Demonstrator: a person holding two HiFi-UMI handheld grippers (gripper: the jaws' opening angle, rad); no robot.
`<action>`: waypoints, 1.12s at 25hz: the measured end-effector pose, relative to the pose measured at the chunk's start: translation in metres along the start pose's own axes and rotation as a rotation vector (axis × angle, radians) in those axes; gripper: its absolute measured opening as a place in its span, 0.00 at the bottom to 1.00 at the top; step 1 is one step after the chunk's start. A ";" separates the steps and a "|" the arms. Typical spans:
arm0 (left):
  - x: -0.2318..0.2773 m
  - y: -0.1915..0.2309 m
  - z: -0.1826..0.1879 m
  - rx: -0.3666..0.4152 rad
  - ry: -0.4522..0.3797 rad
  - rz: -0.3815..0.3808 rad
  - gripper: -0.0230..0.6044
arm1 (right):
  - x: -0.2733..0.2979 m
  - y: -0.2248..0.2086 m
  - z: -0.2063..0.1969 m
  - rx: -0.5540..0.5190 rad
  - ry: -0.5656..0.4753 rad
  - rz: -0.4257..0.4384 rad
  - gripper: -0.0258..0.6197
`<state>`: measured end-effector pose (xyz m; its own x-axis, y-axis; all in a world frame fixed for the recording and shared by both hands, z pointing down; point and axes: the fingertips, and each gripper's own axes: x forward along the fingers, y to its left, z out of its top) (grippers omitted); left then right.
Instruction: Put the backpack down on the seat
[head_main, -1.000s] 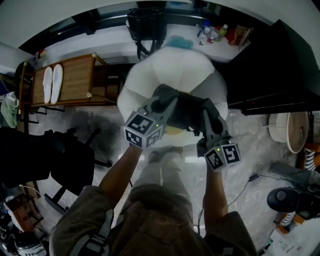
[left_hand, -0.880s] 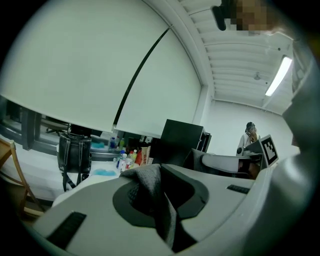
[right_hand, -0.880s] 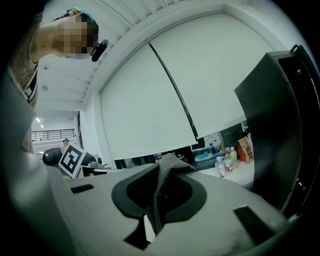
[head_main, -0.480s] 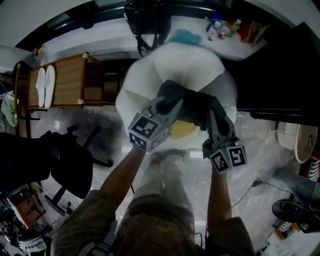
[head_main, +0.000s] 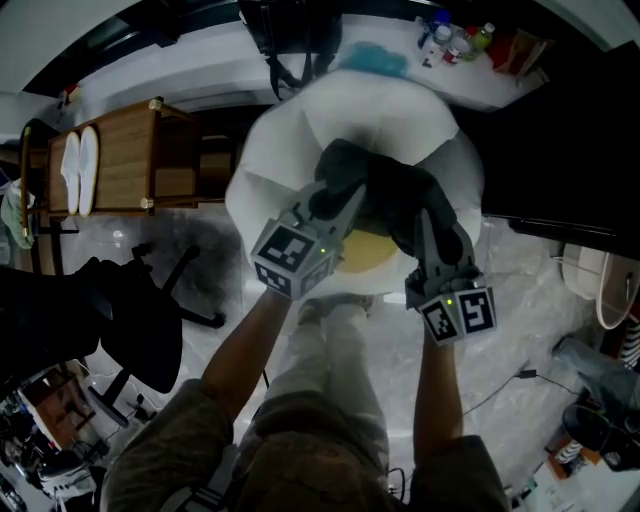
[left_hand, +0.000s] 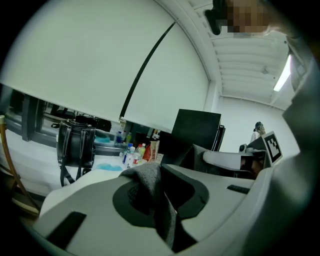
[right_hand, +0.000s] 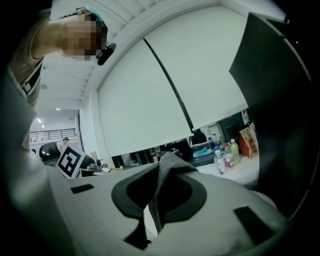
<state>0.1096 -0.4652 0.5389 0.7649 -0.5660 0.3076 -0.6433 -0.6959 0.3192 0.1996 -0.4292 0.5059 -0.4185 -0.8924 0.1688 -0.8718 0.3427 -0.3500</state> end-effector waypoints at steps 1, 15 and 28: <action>0.001 0.002 -0.001 -0.001 -0.003 0.006 0.09 | 0.001 0.000 -0.002 -0.003 0.001 0.002 0.08; 0.026 0.024 -0.037 0.006 -0.013 0.015 0.09 | 0.030 -0.012 -0.054 -0.015 0.005 -0.017 0.08; 0.072 0.056 -0.089 0.048 -0.017 0.054 0.09 | 0.070 -0.050 -0.121 -0.026 0.041 -0.060 0.09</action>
<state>0.1254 -0.5058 0.6583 0.7300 -0.6103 0.3077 -0.6814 -0.6846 0.2589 0.1834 -0.4735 0.6463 -0.3752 -0.8988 0.2268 -0.9017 0.2972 -0.3139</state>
